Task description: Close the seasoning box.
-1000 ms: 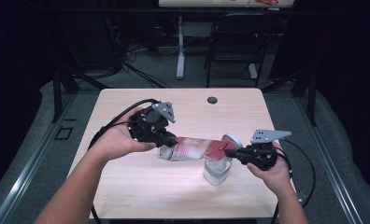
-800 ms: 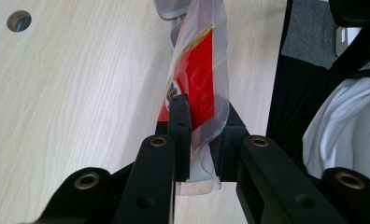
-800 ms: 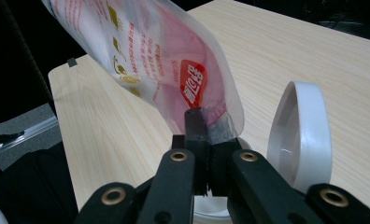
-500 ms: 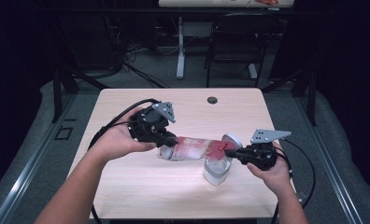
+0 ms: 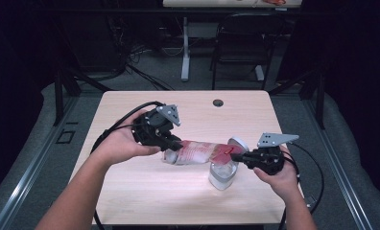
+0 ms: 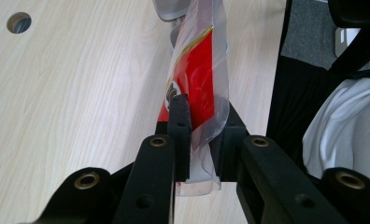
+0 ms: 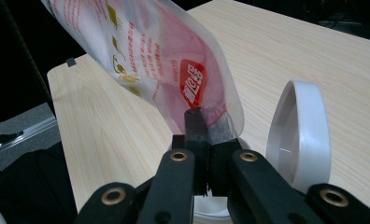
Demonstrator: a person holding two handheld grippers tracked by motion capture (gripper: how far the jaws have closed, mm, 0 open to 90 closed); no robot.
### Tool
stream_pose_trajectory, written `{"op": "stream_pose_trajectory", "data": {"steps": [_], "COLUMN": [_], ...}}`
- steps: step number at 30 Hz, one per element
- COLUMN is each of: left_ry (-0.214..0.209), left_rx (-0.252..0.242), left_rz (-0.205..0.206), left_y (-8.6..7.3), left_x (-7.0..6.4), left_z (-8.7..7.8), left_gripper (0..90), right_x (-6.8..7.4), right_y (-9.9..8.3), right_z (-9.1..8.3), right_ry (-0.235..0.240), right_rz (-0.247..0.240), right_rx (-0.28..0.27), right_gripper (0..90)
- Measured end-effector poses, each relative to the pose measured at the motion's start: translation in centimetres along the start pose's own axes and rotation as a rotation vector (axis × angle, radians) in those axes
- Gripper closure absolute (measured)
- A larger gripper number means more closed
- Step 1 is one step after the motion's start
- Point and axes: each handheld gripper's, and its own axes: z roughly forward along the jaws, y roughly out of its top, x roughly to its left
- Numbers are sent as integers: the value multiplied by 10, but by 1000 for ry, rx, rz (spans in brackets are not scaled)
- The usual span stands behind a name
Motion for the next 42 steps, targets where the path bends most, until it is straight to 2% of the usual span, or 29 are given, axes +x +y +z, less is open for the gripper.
{"op": "stream_pose_trajectory", "data": {"steps": [42], "left_ry": [1], "left_rx": [-2], "left_rz": [16], "left_y": [9], "left_x": [-2], "left_z": [-1], "left_gripper": [802], "right_x": [0], "right_y": [0], "right_z": [-2], "right_ry": [-30], "right_rz": [-22], "right_rx": [26], "right_gripper": [894]}}
